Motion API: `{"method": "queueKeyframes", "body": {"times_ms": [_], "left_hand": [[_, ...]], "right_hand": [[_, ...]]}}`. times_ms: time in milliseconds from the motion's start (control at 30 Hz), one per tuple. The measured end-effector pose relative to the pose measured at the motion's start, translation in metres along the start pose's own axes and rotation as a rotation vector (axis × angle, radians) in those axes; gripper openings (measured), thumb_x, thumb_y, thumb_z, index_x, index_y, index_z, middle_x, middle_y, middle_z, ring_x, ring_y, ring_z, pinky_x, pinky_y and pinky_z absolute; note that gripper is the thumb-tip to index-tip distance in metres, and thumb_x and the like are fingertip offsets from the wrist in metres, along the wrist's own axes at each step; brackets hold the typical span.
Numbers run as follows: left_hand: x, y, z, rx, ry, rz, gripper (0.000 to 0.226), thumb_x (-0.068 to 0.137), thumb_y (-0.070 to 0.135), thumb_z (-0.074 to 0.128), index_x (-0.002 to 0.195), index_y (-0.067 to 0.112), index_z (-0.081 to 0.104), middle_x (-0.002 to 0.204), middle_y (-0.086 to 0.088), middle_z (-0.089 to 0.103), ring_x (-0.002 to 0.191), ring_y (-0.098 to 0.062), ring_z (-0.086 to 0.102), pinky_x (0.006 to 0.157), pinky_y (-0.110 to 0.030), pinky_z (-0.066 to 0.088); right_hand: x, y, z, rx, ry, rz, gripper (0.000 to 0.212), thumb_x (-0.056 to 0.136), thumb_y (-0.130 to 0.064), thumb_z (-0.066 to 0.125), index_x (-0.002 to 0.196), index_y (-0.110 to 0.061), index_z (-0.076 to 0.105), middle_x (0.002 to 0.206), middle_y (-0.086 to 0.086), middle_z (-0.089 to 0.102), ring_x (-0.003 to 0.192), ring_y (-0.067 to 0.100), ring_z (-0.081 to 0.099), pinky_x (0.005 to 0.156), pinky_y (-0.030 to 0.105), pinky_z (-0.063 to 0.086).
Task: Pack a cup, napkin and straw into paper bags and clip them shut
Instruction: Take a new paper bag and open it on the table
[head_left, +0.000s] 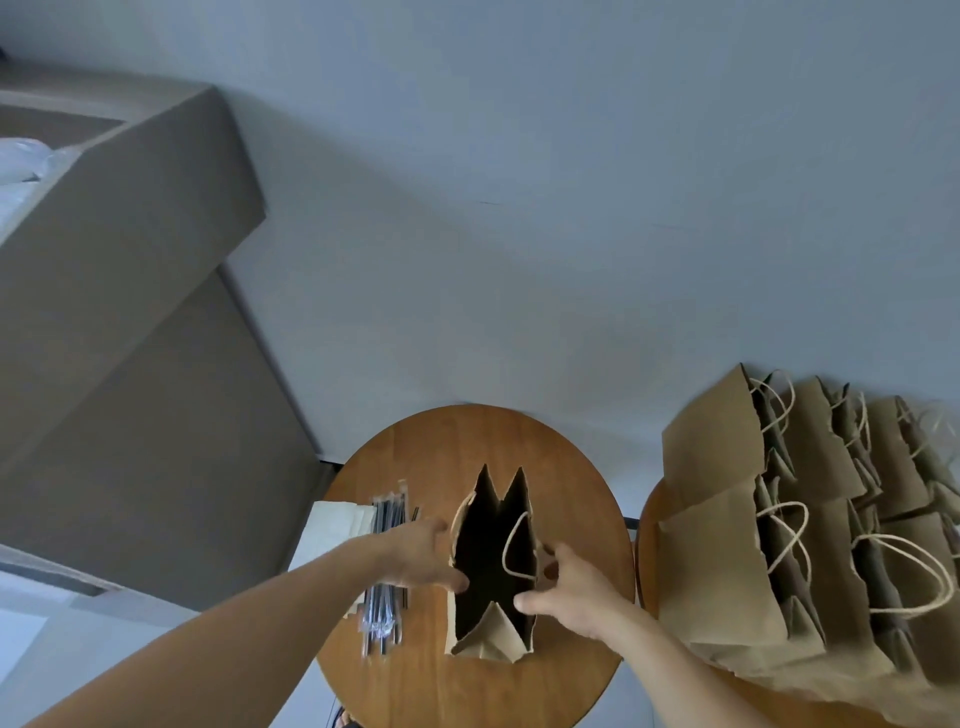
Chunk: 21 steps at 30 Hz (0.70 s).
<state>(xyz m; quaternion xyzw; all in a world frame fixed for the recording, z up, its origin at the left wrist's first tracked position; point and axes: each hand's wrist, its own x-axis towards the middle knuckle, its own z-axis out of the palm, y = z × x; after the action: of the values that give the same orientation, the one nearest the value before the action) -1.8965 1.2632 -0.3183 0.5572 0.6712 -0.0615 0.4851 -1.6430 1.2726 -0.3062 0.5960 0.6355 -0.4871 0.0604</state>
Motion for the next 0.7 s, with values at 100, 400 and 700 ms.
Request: {"method": "queueKeyframes", "body": {"times_ms": [100, 400, 700], "left_hand": [[-0.01, 0.004, -0.025, 0.084, 0.017, 0.035, 0.095, 0.066, 0.049, 0.077, 0.147, 0.032, 0.03, 0.145, -0.003, 0.048, 0.123, -0.023, 0.053, 0.099, -0.033, 0.046], [-0.082, 0.055, -0.118, 0.399, 0.519, 0.034, 0.054, 0.089, 0.028, 0.053, 0.141, 0.017, 0.044, 0.136, -0.007, 0.052, 0.122, -0.029, 0.051, 0.097, -0.041, 0.047], [-0.221, 0.032, -0.214, 0.392, 0.912, -0.082, 0.062, 0.09, 0.037, 0.054, 0.147, 0.021, 0.037, 0.144, -0.004, 0.044, 0.133, -0.027, 0.039, 0.106, -0.042, 0.038]], "right_hand": [[-0.003, -0.008, -0.014, -0.025, -0.076, -0.02, 0.098, 0.075, -0.051, 0.073, 0.154, -0.034, 0.017, 0.159, -0.005, 0.027, 0.143, 0.023, 0.034, 0.113, 0.042, 0.038], [-0.006, -0.104, -0.08, -0.279, 0.209, -0.309, 0.064, 0.095, -0.025, 0.051, 0.154, -0.021, 0.026, 0.159, 0.0, 0.029, 0.144, 0.019, 0.031, 0.117, 0.035, 0.029], [-0.039, -0.287, -0.088, -0.449, 0.266, -0.708, 0.051, 0.098, -0.033, 0.053, 0.145, -0.019, 0.042, 0.151, 0.001, 0.039, 0.135, 0.018, 0.042, 0.11, 0.029, 0.032]]}}
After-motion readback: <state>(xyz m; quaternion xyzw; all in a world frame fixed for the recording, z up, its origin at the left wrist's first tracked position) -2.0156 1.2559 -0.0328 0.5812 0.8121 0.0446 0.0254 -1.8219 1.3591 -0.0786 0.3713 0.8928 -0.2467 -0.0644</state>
